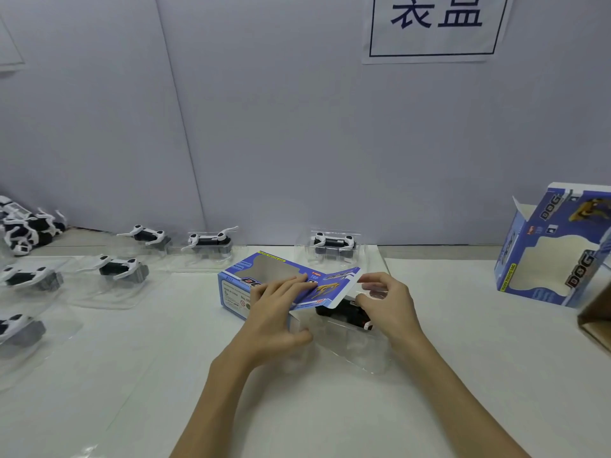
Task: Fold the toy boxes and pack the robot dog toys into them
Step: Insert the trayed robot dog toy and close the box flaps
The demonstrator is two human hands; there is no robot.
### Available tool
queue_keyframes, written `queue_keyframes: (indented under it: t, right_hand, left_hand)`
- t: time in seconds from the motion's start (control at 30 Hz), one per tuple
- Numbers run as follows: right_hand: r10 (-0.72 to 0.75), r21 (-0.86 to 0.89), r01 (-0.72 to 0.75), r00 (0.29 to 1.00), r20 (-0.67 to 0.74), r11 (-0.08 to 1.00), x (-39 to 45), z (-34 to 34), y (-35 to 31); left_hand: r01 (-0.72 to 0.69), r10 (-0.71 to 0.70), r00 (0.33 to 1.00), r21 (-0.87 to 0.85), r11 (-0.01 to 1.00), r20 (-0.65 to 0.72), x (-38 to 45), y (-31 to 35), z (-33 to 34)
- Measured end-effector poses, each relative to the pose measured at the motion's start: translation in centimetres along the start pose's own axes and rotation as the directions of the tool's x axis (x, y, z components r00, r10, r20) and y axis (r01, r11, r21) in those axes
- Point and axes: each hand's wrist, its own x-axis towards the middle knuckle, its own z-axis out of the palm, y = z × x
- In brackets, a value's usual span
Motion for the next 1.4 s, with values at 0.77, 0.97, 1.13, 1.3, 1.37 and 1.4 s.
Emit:
queue_keyframes:
  t: [0.77,0.97,1.13,1.3,1.37,1.4]
  right_hand:
    - [0.026,0.064,-0.021,0.996,-0.085,0.998,-0.3,0.1,-0.2]
    - [0.035,0.042,-0.033,0.999,-0.036,0.999,-0.5,0.2,-0.4]
    - [0.092,0.137,-0.084,0.995,-0.049,0.987,-0.5,0.4,-0.8]
    - [0.16,0.279,-0.129,0.983,-0.093,0.951,-0.6,0.5,-1.1]
    - [0.191,0.343,-0.139,0.974,-0.124,0.929,-0.7,0.6,-1.2]
    - [0.199,0.375,-0.136,0.971,-0.134,0.917,-0.7,0.7,-1.2]
  left_hand:
    - [0.003,-0.019,0.994,0.157,0.988,0.105,-0.1,-0.3,-0.3]
    - [0.044,-0.047,0.999,0.184,0.982,0.015,0.0,0.6,0.2]
    - [0.034,-0.045,0.997,0.179,0.983,0.056,-0.1,0.3,0.4]
    - [0.005,-0.014,0.998,0.146,0.989,0.064,-0.2,-0.1,0.3]
    - [0.004,-0.011,0.998,0.125,0.992,0.057,-0.2,0.0,0.4]
    - [0.006,-0.012,0.998,0.114,0.994,0.054,-0.3,0.1,0.4]
